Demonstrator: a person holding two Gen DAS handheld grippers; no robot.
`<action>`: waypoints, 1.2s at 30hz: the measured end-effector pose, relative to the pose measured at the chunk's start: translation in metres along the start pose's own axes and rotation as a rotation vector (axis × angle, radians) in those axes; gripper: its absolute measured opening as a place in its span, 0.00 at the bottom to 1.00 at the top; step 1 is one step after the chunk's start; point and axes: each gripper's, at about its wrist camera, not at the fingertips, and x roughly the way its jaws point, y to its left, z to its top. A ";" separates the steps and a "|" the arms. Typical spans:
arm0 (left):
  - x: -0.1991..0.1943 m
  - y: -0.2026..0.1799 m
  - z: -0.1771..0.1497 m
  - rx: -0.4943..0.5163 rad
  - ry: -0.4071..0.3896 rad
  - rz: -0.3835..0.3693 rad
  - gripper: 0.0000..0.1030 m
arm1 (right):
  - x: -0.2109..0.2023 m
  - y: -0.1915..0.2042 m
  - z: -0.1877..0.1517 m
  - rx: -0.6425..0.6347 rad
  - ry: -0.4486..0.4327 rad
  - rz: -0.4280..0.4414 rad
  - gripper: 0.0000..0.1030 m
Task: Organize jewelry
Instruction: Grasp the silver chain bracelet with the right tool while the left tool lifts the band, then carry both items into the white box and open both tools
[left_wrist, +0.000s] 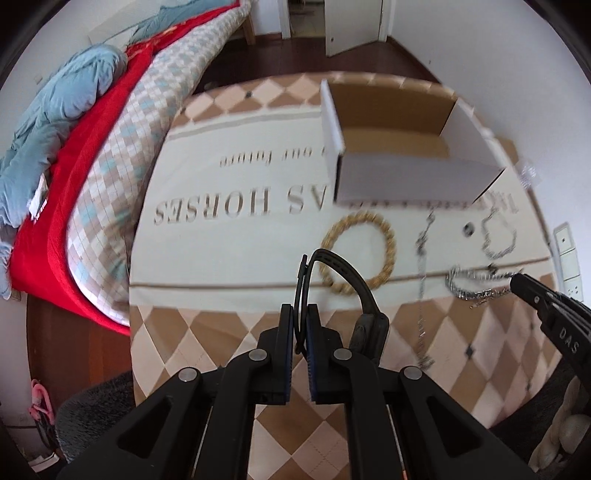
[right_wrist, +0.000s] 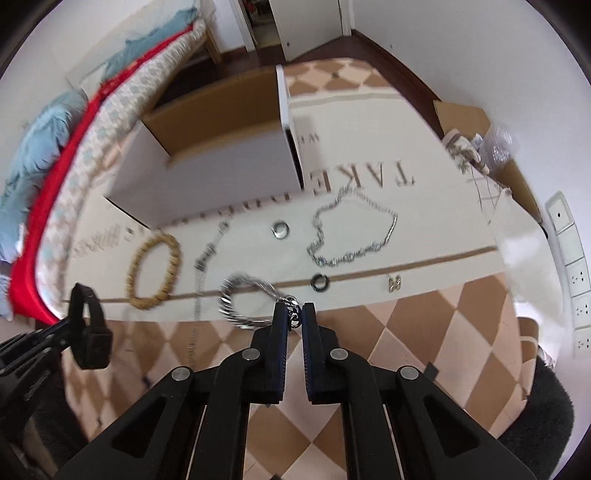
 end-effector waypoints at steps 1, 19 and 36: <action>-0.007 -0.001 0.004 -0.001 -0.015 -0.006 0.04 | -0.009 0.000 0.002 -0.001 -0.014 0.011 0.07; -0.059 -0.019 0.132 0.022 -0.187 -0.053 0.04 | -0.093 0.022 0.134 -0.089 -0.183 0.120 0.03; 0.051 -0.029 0.183 0.037 0.041 -0.169 0.07 | 0.012 0.041 0.197 -0.112 -0.026 0.121 0.03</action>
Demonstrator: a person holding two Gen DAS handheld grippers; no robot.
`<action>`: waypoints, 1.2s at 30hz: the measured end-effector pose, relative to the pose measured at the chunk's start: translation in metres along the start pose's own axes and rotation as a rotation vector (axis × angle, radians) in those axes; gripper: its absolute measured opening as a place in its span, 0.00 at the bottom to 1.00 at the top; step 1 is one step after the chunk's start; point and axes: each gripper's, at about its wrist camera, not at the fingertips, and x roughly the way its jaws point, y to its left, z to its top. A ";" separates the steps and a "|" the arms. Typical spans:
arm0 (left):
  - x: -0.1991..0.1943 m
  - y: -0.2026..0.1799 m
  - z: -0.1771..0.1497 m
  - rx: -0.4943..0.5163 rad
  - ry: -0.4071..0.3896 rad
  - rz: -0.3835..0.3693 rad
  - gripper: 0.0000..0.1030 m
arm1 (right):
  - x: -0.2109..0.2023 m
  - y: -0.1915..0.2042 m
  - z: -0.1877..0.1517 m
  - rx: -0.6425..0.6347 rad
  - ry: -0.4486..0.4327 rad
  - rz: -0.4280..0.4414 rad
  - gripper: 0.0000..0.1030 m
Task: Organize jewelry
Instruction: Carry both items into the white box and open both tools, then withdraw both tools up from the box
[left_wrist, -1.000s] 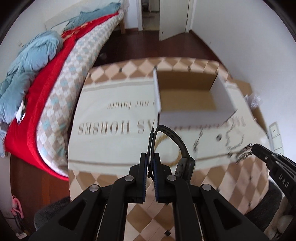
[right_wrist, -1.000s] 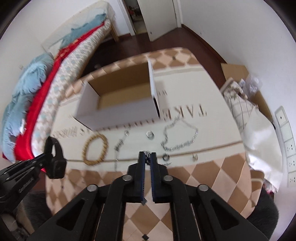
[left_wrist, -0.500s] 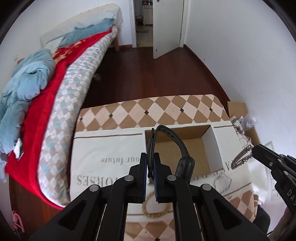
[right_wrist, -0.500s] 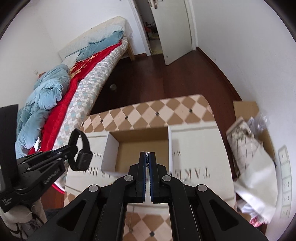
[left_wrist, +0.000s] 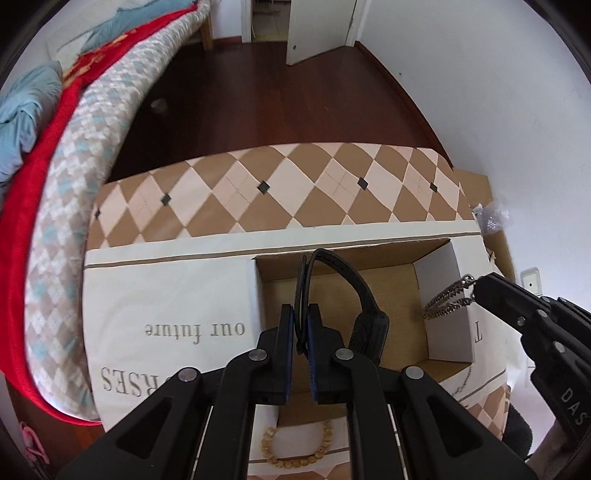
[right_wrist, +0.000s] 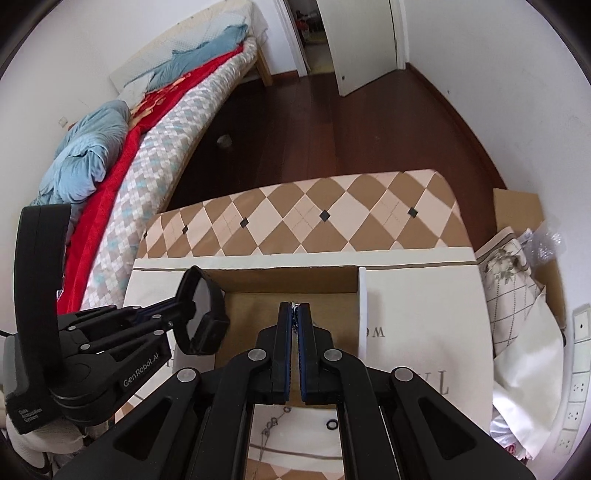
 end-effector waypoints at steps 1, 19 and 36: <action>0.003 -0.001 0.001 0.003 0.009 -0.005 0.10 | 0.003 -0.001 0.001 -0.002 0.006 0.001 0.03; -0.034 0.012 -0.012 -0.026 -0.142 0.186 0.91 | -0.001 -0.014 -0.016 -0.023 0.040 -0.223 0.99; -0.047 0.012 -0.067 -0.036 -0.213 0.248 0.99 | -0.011 0.001 -0.063 -0.063 0.002 -0.293 1.00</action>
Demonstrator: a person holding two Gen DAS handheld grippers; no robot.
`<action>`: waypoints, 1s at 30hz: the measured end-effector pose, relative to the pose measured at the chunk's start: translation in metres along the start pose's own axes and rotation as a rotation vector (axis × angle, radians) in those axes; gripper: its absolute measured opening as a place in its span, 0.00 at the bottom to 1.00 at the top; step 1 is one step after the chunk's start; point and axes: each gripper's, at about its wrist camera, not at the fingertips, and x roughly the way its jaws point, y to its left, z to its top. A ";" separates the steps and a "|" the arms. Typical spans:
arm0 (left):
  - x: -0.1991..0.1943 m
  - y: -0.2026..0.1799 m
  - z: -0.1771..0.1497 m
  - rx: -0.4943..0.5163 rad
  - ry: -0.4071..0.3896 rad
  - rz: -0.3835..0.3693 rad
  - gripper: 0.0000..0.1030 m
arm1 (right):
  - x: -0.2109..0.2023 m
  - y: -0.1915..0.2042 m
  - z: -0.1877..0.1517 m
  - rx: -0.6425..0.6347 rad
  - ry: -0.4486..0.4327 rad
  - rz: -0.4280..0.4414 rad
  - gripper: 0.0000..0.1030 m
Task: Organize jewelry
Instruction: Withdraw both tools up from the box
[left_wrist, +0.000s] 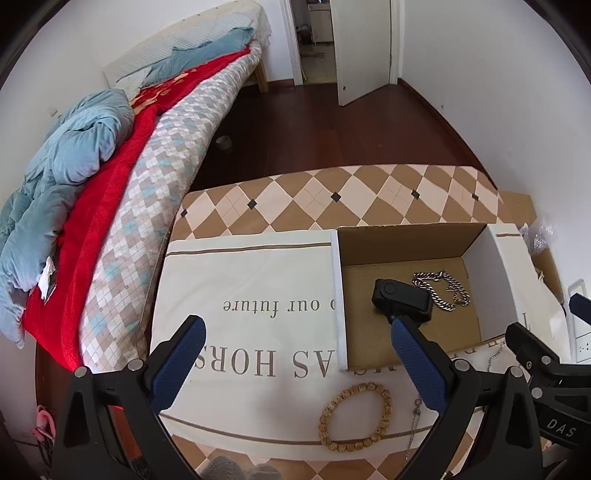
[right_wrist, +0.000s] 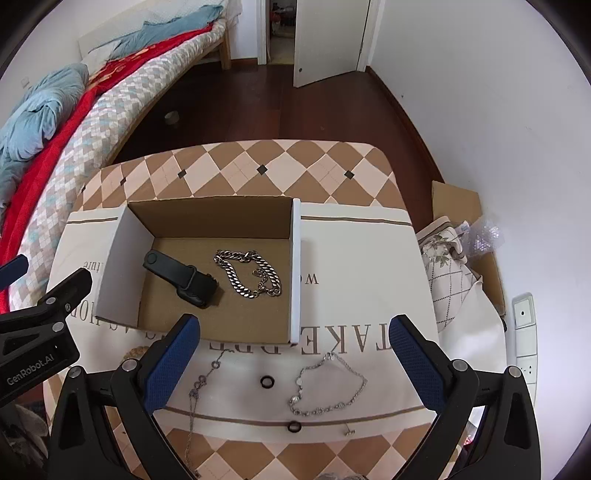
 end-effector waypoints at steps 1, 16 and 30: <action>-0.005 0.001 -0.002 -0.004 -0.011 -0.001 0.99 | -0.004 0.000 -0.002 0.003 -0.006 0.002 1.00; -0.094 0.010 -0.026 -0.019 -0.153 -0.023 0.99 | -0.094 -0.007 -0.036 0.040 -0.174 -0.017 1.00; -0.162 0.023 -0.063 -0.047 -0.236 -0.025 0.99 | -0.167 -0.004 -0.069 0.036 -0.267 0.010 1.00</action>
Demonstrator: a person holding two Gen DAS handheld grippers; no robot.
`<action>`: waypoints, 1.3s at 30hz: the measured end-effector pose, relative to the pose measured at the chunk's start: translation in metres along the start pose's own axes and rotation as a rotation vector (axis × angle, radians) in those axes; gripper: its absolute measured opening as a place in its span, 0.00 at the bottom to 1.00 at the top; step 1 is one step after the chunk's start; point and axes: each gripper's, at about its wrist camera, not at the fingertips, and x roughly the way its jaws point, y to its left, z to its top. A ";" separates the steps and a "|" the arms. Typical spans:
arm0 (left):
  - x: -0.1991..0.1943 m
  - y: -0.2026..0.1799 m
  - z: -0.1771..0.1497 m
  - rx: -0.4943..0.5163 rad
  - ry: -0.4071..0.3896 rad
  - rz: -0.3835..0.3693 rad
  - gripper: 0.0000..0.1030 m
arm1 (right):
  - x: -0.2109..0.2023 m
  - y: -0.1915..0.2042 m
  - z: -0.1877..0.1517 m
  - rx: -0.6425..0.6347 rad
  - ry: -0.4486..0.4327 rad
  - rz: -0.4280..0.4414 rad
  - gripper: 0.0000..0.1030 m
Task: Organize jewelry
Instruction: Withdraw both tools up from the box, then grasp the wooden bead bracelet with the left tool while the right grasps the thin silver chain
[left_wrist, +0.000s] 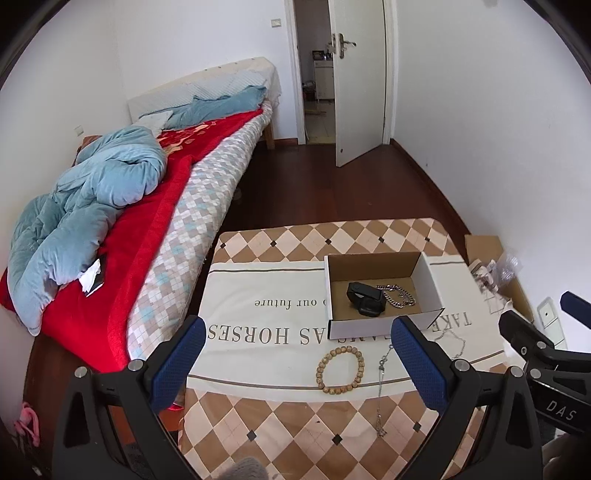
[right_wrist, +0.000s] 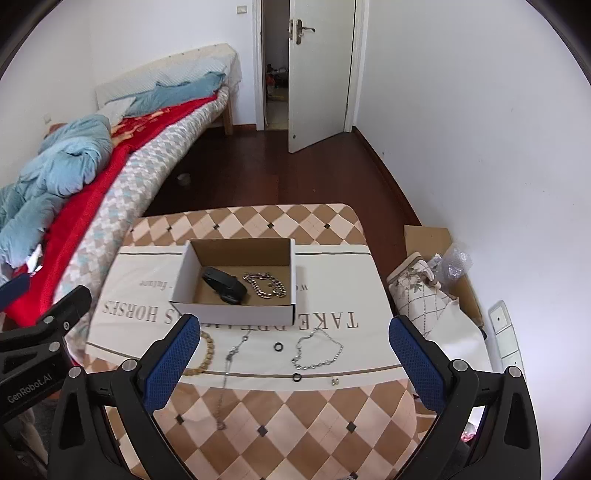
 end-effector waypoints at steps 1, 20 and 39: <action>-0.005 0.001 -0.001 -0.004 -0.008 0.004 0.99 | -0.004 0.001 -0.001 -0.002 -0.006 0.003 1.00; 0.061 0.022 -0.036 -0.011 0.164 0.103 0.99 | 0.034 -0.037 -0.044 0.179 0.107 0.071 1.00; 0.220 -0.025 -0.090 0.079 0.530 -0.061 0.56 | 0.153 -0.102 -0.097 0.393 0.332 0.046 0.75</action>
